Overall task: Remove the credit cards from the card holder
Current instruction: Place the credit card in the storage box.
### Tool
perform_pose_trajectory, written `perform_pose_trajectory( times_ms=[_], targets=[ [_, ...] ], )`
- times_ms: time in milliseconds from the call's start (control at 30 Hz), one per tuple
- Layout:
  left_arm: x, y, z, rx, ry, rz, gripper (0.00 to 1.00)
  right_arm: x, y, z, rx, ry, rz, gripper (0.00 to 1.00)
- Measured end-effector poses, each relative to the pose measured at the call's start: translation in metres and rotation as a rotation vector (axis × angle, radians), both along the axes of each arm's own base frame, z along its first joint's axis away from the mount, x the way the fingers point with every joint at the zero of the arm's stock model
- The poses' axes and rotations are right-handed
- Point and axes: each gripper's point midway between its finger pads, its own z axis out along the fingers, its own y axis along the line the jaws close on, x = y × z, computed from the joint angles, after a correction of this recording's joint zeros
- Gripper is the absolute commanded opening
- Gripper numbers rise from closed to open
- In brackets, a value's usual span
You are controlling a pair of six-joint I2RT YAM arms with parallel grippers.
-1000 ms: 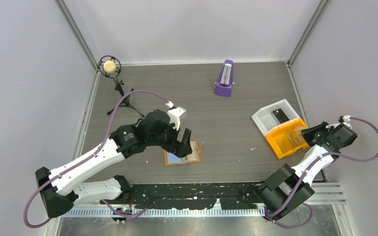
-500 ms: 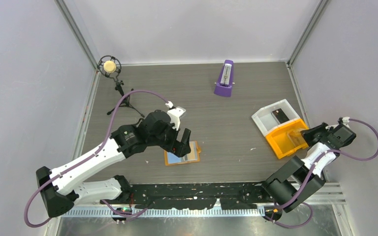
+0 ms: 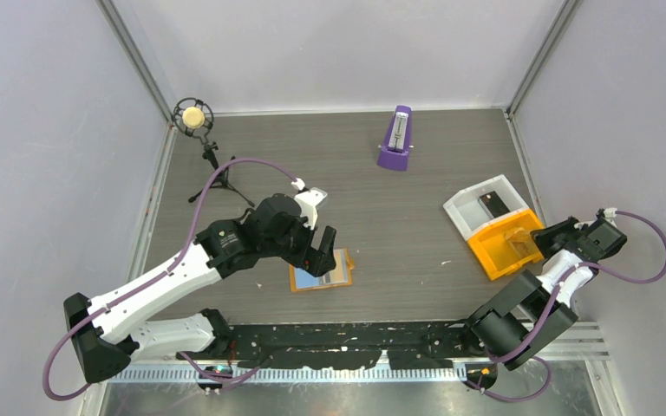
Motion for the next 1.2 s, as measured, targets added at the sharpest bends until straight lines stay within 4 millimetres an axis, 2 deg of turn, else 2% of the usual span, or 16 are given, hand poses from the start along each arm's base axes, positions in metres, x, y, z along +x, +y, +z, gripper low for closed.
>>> perform_pose_trajectory(
  times_ms=[267,567,1200],
  targets=[
    [0.001,0.001,0.0,0.004,-0.005,0.006,0.88,-0.002,-0.005,-0.001,-0.014,0.014,-0.023,0.18],
    [0.003,0.004,0.005,-0.004,-0.024,0.018,0.88,-0.004,-0.01,-0.002,-0.026,0.025,-0.047,0.05],
    [0.003,0.004,0.005,-0.005,-0.025,0.019,0.88,-0.001,-0.016,-0.006,-0.064,-0.027,-0.086,0.05]
  ],
)
